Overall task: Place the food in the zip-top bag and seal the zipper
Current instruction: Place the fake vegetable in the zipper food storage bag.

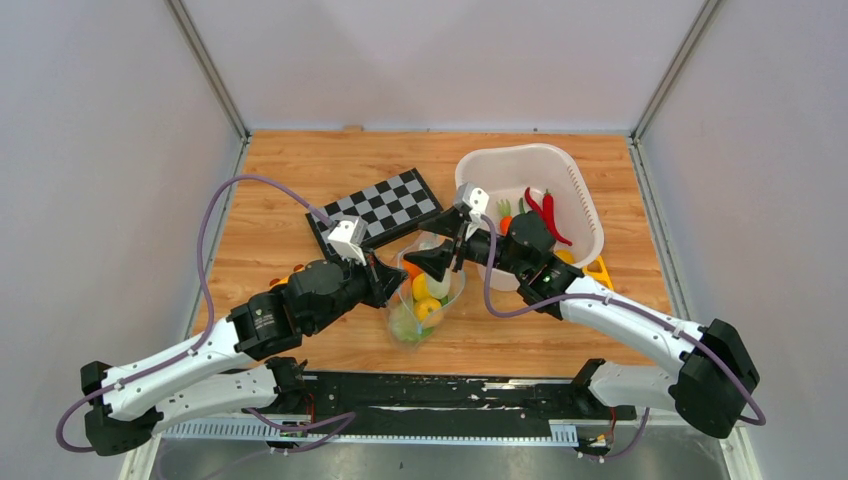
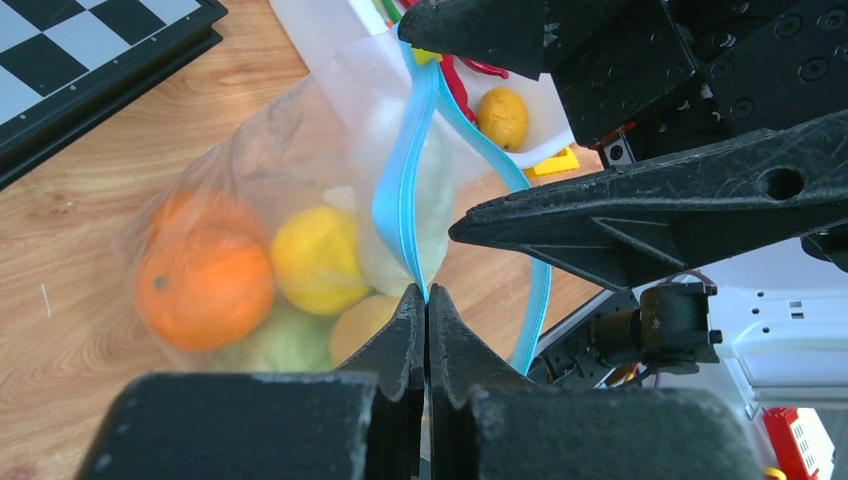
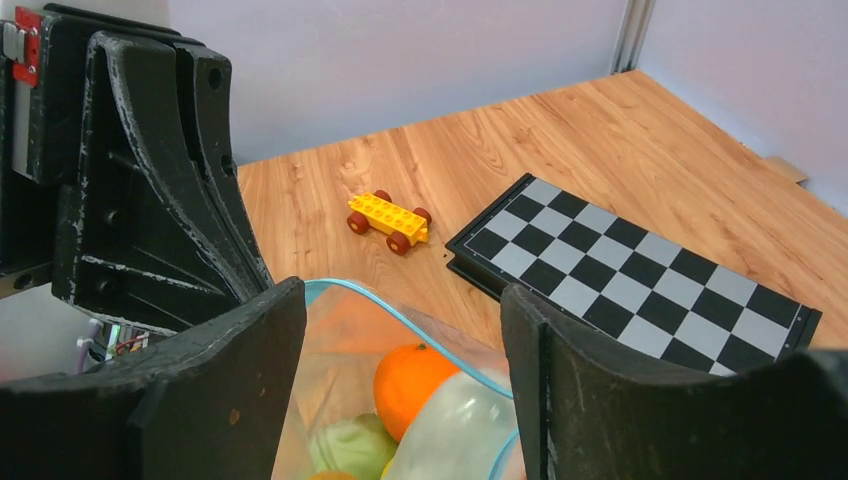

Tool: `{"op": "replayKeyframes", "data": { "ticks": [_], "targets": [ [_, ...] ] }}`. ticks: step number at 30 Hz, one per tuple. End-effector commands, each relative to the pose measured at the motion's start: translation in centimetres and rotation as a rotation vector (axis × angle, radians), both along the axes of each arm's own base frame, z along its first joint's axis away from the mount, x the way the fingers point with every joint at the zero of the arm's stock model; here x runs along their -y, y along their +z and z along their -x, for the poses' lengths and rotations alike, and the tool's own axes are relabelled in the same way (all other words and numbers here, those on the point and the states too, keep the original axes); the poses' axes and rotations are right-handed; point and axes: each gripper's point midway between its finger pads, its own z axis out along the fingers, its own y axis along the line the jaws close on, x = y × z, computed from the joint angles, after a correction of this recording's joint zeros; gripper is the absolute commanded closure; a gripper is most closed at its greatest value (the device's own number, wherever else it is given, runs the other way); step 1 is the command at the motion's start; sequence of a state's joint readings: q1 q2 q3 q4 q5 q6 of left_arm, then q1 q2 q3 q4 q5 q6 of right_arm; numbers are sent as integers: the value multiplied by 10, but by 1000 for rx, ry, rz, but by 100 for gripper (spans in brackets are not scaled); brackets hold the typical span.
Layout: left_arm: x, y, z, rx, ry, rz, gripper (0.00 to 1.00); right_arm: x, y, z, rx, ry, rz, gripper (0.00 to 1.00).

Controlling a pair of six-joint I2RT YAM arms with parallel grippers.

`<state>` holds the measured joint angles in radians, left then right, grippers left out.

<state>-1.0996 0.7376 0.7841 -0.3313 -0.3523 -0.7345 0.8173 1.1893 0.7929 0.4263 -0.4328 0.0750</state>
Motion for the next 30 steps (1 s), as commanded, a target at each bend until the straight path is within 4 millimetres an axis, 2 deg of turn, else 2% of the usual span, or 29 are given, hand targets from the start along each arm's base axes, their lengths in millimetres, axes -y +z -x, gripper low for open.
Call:
{"op": "replayKeyframes", "data": {
  "ticks": [1, 5, 7, 9, 12, 14, 19, 22, 26, 28, 30],
  "targets": [
    [1, 9, -2, 14, 13, 36, 100, 2, 24, 6, 85, 22, -21, 29],
    [0, 8, -2, 13, 14, 34, 100, 2, 21, 13, 70, 59, 25, 40],
    [0, 7, -2, 14, 18, 31, 100, 3, 20, 17, 83, 87, 58, 42],
    [-1, 7, -3, 14, 22, 28, 100, 4, 21, 20, 73, 98, 85, 54],
    [-1, 6, -3, 14, 25, 26, 100, 7, 21, 25, 62, 119, 128, 63],
    [0, 7, -4, 15, 24, 26, 100, 9, 23, 25, 51, 116, 158, 63],
    [1, 7, -4, 14, 21, 23, 100, 18, -23, 21, -99, 68, 314, 64],
    [0, 6, -4, 13, 26, 26, 100, 19, -33, 29, -148, 97, 328, 65],
    [4, 8, -4, 13, 18, 31, 100, 27, -54, -1, -196, -72, 402, 62],
    [5, 7, -5, 12, 17, 28, 100, 24, -57, -10, -204, -98, 416, 52],
    [8, 6, -5, 9, 13, 24, 100, 15, -64, -12, -226, -80, 427, 50]
  ]
}}
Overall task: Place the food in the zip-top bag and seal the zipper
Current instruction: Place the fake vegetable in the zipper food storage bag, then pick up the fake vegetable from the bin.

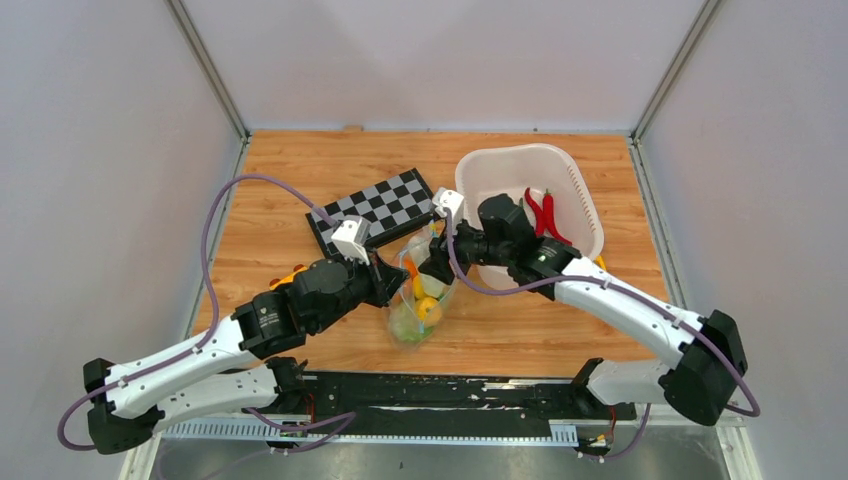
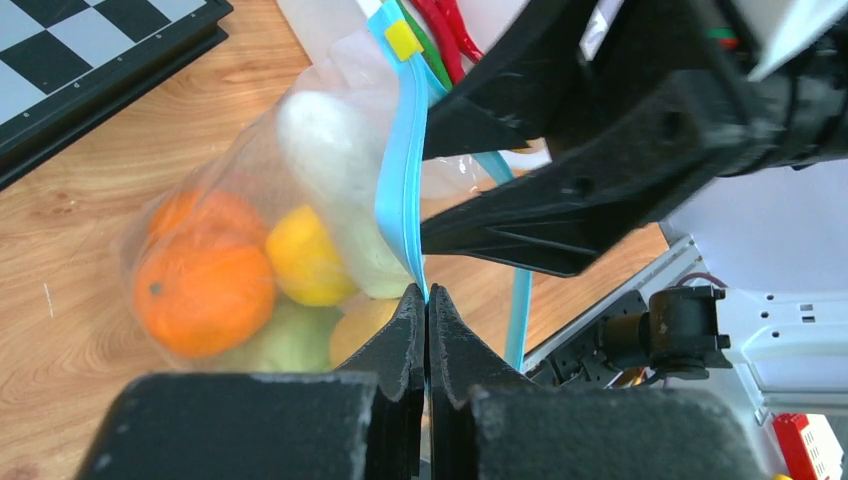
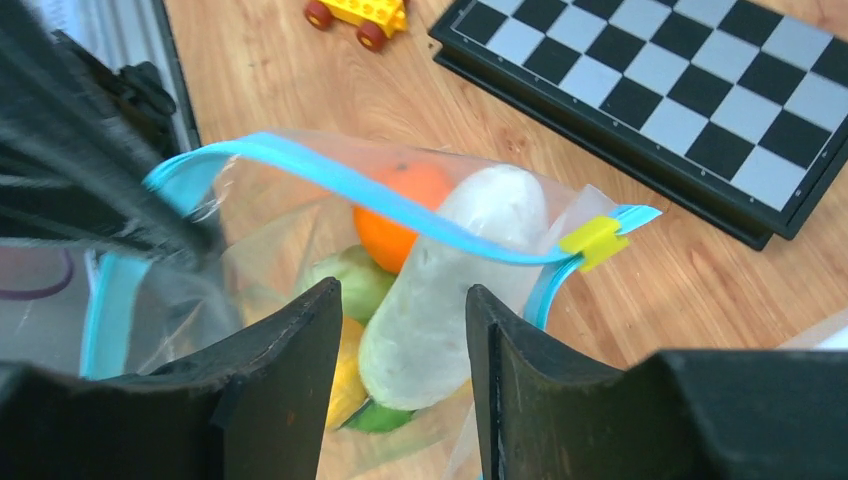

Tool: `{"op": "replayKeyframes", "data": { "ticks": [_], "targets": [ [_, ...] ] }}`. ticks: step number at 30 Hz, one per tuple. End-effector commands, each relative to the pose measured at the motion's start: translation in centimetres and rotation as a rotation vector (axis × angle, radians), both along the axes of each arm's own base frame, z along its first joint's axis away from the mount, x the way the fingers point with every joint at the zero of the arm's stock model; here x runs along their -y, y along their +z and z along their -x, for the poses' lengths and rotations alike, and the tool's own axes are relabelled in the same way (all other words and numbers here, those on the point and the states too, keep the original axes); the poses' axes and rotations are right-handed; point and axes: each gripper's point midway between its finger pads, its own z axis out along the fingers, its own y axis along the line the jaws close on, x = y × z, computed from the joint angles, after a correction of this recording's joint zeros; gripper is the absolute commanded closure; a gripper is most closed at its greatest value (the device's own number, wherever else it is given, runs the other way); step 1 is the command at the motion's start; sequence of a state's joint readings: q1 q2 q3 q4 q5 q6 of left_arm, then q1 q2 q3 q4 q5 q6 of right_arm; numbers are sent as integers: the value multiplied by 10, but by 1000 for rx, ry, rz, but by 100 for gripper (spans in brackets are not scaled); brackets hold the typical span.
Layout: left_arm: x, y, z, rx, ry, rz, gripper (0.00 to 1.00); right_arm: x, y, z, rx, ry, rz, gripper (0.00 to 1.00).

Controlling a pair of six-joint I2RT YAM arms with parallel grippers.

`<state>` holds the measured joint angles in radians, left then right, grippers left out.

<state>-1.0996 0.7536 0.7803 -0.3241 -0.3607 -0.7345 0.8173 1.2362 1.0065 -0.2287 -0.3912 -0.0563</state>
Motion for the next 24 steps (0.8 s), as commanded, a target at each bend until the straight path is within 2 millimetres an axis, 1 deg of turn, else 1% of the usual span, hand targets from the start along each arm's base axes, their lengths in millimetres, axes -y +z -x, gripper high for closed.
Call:
{"op": "replayKeyframes", "data": {
  "ticks": [1, 5, 7, 9, 10, 14, 17, 18, 20, 22, 23, 24],
  "targets": [
    [7, 11, -3, 11, 1, 38, 100, -12, -4, -15, -18, -40, 29, 50],
    [8, 10, -2, 8, -4, 33, 100, -29, -9, 1, -36, 65, 30, 47],
    [6, 10, -2, 10, 1, 34, 100, -31, -6, 6, -36, 98, 17, 46],
    [3, 11, -2, 11, 9, 36, 100, -28, 1, 7, -16, 91, 3, 45],
    [1, 11, -2, 12, 13, 37, 100, -26, 7, 7, 1, 84, -5, 45],
    [-1, 11, -3, 18, 22, 35, 100, -11, 54, 17, 117, 82, -103, 44],
    [-2, 11, -3, 22, 24, 31, 100, 7, 85, 19, 212, 26, -163, 44],
    [-2, 11, -3, 23, 23, 30, 100, 15, 92, 16, 243, -15, -174, 44],
    [-2, 11, -3, 25, 21, 27, 100, 34, 104, 3, 309, -135, -184, 42],
    [-3, 11, -3, 26, 24, 24, 100, 61, 101, -26, 341, -343, -159, 40],
    [-3, 11, -3, 26, 23, 25, 100, 79, 98, -44, 342, -476, -140, 36],
    [-2, 11, -3, 26, 23, 26, 100, 97, 91, -62, 326, -596, -112, 34]
  ]
}}
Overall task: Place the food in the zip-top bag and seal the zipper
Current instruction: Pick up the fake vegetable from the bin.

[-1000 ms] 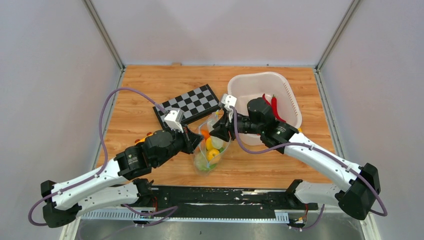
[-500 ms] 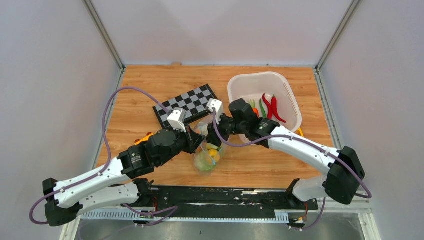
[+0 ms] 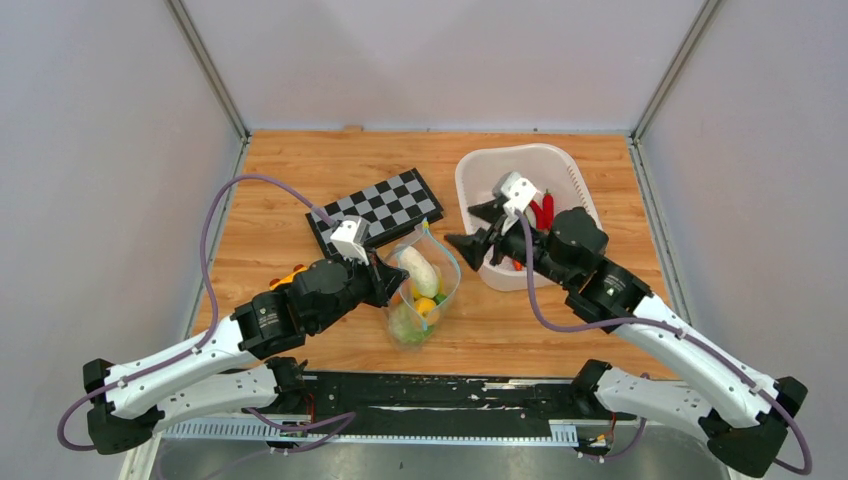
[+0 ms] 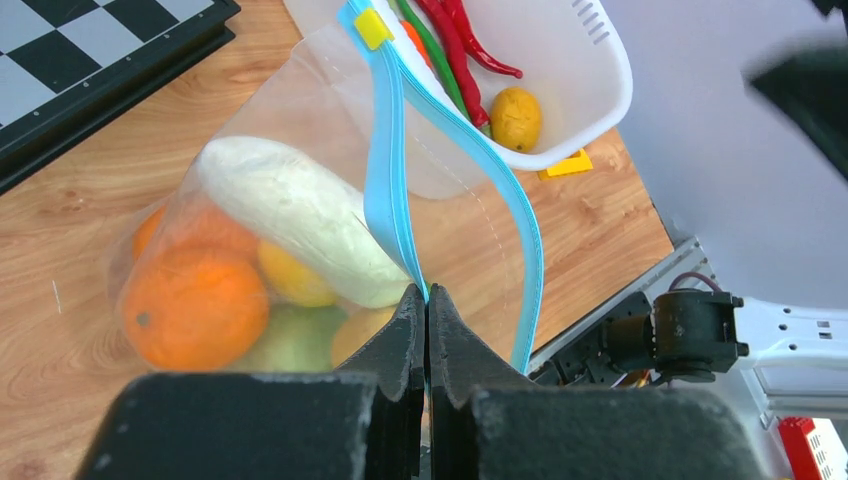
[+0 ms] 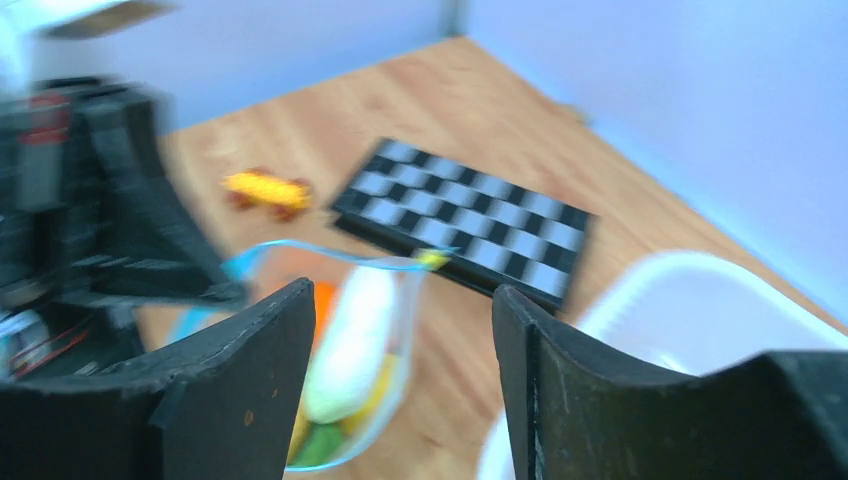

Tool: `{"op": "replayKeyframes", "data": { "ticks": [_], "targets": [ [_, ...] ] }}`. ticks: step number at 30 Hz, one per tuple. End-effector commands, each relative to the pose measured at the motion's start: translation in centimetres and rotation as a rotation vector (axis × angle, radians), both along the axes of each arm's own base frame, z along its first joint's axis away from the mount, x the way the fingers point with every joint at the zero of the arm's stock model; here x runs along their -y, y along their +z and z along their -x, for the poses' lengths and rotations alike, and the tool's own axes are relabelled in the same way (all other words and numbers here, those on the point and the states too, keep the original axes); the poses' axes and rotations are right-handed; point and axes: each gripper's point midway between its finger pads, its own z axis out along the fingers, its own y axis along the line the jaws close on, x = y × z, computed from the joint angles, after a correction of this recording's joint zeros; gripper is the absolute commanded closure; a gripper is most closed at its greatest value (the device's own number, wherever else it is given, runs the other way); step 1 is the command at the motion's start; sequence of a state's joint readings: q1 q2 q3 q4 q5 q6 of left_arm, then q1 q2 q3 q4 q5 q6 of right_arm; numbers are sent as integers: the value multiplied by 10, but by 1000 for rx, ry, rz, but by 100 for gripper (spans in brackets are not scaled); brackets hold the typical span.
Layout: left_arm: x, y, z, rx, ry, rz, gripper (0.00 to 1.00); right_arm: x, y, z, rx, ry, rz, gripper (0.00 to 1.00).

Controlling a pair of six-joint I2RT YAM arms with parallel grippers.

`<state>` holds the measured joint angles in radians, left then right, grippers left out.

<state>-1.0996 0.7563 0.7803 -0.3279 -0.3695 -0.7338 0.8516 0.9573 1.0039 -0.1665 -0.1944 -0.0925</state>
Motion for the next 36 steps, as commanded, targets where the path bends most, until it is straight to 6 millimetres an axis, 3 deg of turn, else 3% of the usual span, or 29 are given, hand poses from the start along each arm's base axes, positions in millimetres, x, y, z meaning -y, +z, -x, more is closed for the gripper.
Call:
{"op": "replayKeyframes", "data": {
  "ticks": [1, 4, 6, 10, 16, 22, 26, 32, 36],
  "targets": [
    [-1, 12, -1, 25, 11, 32, 100, 74, -26, -85, -51, -553, 36, 34],
    [-2, 12, -1, 24, 12, 31, 100, 114, -71, -121, -238, -691, 91, 34],
    [-4, 11, -1, 24, 15, 31, 100, 130, -100, -138, -344, -728, 127, 33],
    [-7, 11, -1, 26, 24, 36, 100, 136, -157, -164, -540, -689, 231, 30],
    [-8, 13, 0, 27, 25, 33, 100, 153, -197, -200, -641, -743, 321, 24],
    [-12, 12, -1, 27, 38, 34, 100, 154, -238, -214, -751, -738, 448, 23],
    [-12, 11, -1, 27, 40, 30, 100, 160, -247, -224, -753, -778, 446, 24],
    [-13, 10, -2, 31, 45, 19, 100, 189, -220, -248, -664, -922, 384, 34],
    [-15, 10, -3, 32, 50, 11, 100, 218, -215, -264, -684, -979, 276, 36]
  ]
}}
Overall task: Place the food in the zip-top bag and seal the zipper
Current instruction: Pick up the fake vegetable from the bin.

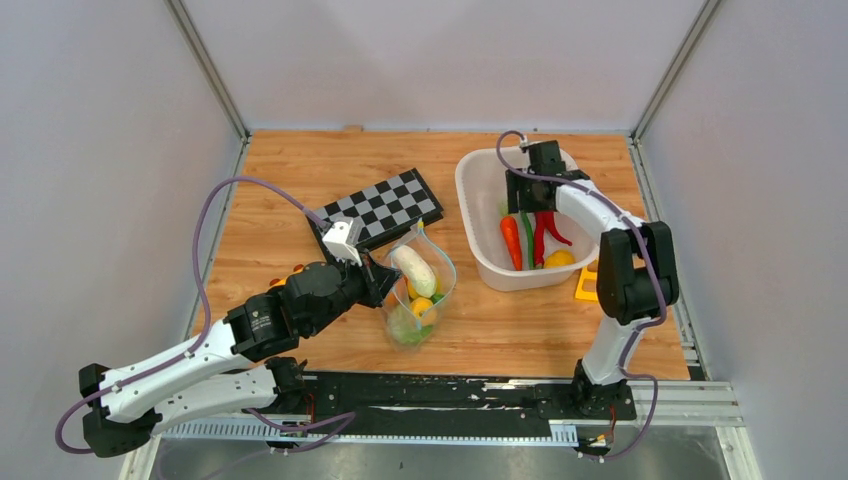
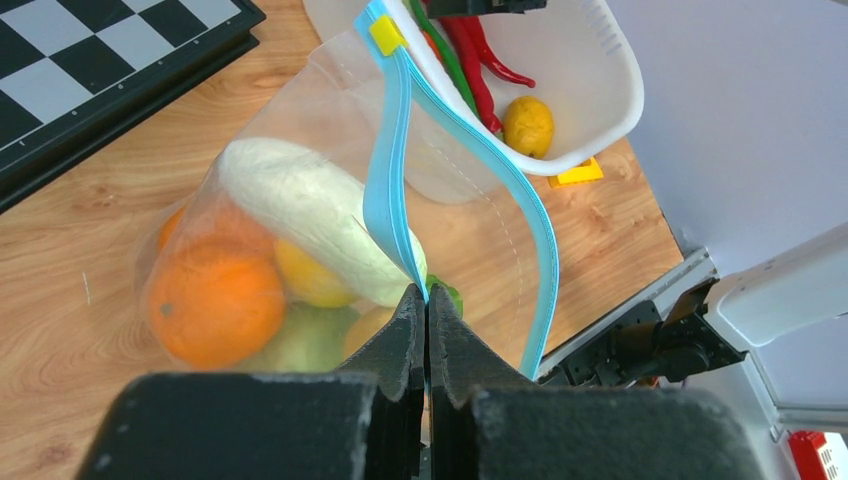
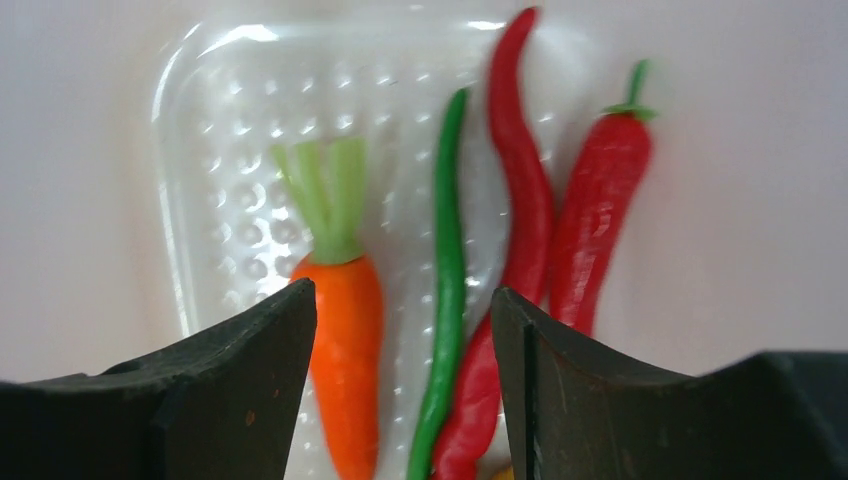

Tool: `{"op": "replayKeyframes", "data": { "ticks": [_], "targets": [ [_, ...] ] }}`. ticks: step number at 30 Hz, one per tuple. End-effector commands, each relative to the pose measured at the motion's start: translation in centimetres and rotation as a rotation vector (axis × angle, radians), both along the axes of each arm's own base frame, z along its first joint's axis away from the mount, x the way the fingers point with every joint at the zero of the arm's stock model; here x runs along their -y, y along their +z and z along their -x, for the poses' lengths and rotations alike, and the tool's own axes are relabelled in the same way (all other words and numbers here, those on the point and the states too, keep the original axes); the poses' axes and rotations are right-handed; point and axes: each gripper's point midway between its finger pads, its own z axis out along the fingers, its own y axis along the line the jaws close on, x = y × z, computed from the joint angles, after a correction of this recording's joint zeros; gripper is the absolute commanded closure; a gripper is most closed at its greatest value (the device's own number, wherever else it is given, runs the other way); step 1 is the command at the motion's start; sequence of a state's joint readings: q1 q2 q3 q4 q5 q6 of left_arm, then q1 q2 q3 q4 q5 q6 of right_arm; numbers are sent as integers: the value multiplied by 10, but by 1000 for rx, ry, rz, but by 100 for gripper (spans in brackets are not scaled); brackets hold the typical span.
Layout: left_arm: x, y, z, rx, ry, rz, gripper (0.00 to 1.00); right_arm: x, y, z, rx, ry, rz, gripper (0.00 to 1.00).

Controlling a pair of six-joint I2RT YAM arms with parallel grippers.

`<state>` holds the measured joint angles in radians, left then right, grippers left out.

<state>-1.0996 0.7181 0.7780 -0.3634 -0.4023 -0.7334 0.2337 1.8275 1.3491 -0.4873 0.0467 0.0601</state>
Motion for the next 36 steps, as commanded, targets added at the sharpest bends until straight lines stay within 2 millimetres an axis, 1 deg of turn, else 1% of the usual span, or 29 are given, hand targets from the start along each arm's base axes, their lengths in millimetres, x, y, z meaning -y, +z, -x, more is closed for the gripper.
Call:
{"op": "replayKeyframes", "data": {
  "ticks": [1, 3, 6, 8, 12, 15, 19, 21, 25, 28, 30, 31, 33, 36],
  "targets": [
    [-3, 9, -3, 24, 21, 14, 100, 37, 38, -36, 132, -125, -70, 37],
    [-5, 9, -4, 27, 28, 15, 100, 48, 31, -41, 102, -161, -54, 39],
    [-5, 10, -5, 32, 34, 15, 100, 65, 20, -47, 95, -218, 9, 39],
    [-6, 11, -5, 38, 35, 12, 100, 71, 15, -51, 91, -247, 28, 40],
    [-4, 11, -6, 39, 33, 4, 100, 80, 4, -60, 100, -308, 55, 45],
    [-3, 9, -6, 35, 32, 0, 100, 86, -4, -62, 113, -353, 67, 49],
    [-1, 8, -6, 31, 25, -1, 100, 94, -12, -60, 123, -410, 89, 51],
    [0, 8, -6, 31, 24, 1, 100, 94, -20, -59, 120, -419, 87, 52],
    [2, 10, -5, 30, 17, 5, 100, 90, -37, -54, 55, -409, 87, 54],
    [3, 10, -5, 29, 12, 8, 100, 88, -40, -51, 31, -403, 88, 54],
    [4, 10, -4, 29, 7, 8, 100, 86, -39, -44, 8, -398, 105, 54],
    [3, 10, -4, 29, 8, 8, 100, 85, -37, -42, 16, -390, 111, 53],
    [3, 10, -4, 29, 10, 10, 100, 78, -40, -39, 10, -360, 89, 53],
    [2, 10, -4, 31, 6, 9, 100, 71, -42, -41, -6, -315, 70, 62]
  ]
}}
